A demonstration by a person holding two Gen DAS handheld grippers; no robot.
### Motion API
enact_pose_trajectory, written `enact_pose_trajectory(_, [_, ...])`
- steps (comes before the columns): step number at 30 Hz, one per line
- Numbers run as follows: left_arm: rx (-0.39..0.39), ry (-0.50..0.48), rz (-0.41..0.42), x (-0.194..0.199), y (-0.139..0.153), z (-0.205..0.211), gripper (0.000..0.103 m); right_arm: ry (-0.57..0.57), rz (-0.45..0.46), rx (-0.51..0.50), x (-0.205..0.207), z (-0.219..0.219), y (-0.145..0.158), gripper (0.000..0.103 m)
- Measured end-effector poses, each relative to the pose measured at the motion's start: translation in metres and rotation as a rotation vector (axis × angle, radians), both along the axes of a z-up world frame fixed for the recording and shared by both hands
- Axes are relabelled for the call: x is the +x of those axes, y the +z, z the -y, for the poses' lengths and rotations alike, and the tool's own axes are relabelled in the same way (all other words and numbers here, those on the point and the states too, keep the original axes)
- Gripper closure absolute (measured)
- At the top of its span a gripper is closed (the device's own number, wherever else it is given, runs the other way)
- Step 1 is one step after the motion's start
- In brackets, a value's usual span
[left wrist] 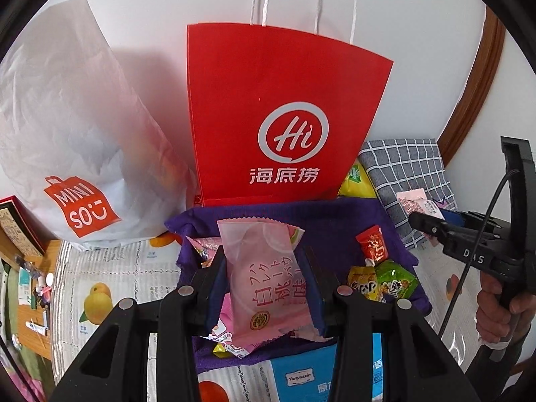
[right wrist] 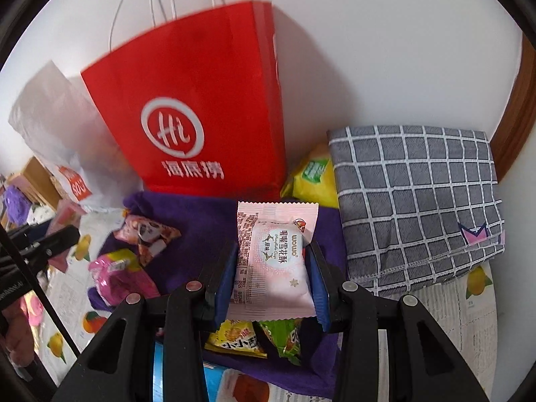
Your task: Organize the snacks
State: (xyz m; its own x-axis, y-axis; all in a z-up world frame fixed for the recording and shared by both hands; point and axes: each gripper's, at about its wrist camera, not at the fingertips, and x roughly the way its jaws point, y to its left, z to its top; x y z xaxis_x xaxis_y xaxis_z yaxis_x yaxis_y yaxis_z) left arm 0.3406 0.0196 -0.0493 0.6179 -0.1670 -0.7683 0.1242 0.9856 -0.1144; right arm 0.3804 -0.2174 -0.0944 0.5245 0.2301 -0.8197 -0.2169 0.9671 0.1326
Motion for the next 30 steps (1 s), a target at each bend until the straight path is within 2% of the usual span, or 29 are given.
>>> enact_pose_trajectory(18, [-0.055,0.001,-0.062,0.015,-0.020,-0.012,0.064,0.036,-0.076,-0.059,0.010,-0.013,-0.024,0.062])
enact_pose_trajectory(22, [-0.084,-0.025,-0.088,0.021,-0.026,-0.007,0.063,0.038,-0.094,-0.060,0.013,-0.013,-0.029,0.062])
enact_pose_trajectory(30, [-0.093,-0.067,-0.163,0.038,-0.048,0.011,0.063,0.052,-0.136,-0.071,0.019,-0.017,-0.044,0.062])
